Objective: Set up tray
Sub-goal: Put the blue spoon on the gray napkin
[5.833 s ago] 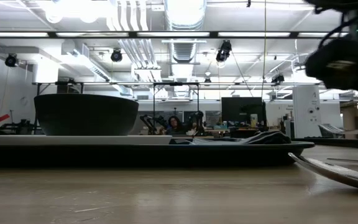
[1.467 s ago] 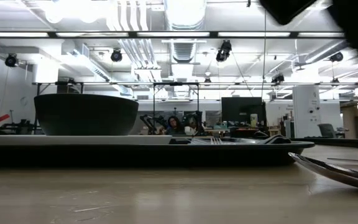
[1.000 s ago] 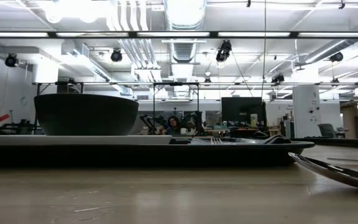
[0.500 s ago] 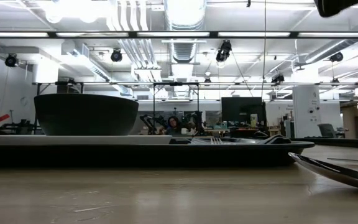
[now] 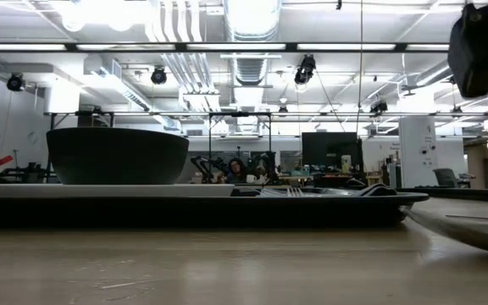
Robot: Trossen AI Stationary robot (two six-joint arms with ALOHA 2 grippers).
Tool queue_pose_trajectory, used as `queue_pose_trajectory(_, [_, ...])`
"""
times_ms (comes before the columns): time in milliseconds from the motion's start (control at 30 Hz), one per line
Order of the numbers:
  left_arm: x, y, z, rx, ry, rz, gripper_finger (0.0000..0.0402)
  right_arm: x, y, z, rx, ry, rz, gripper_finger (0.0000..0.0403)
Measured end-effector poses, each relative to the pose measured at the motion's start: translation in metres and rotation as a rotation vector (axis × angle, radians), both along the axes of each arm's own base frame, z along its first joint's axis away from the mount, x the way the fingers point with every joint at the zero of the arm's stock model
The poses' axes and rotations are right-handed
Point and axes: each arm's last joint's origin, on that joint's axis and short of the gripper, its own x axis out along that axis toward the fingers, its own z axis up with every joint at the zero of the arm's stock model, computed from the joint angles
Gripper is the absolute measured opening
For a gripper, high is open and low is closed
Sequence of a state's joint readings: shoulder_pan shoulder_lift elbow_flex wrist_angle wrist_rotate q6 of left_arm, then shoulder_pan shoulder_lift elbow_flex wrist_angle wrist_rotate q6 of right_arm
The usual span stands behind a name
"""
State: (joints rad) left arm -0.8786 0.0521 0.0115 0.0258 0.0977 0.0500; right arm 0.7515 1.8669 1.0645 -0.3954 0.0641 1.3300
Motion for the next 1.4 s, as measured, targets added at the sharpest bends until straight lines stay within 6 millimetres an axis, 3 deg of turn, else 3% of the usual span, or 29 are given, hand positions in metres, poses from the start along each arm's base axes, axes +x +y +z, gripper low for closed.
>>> queue_pose_trajectory(300, [0.0,0.0,0.0,0.0,0.0,0.0,0.0121,-0.008,-0.003,-0.011,0.028,-0.004,0.038,0.0054])
queue_pose_trajectory(400, [0.0,0.0,0.0,0.0,0.0,0.0,0.0121,-0.004,0.001,-0.006,0.039,-0.028,0.075,0.0027])
queue_pose_trajectory(700, [0.0,0.0,0.0,0.0,0.0,0.0,0.012,0.012,0.004,0.012,0.056,-0.022,0.024,0.0024])
queue_pose_trajectory(933, [0.0,0.0,0.0,0.0,0.0,0.0,0.0121,0.029,-0.01,0.019,0.076,-0.005,-0.124,0.0024])
queue_pose_trajectory(1200, [0.0,0.0,0.0,0.0,0.0,0.0,0.0121,0.052,-0.027,0.03,0.09,-0.059,-0.174,0.0024])
queue_pose_trajectory(1400, [0.0,0.0,0.0,0.0,0.0,0.0,0.0121,0.07,-0.048,0.037,0.071,-0.111,-0.322,0.0024])
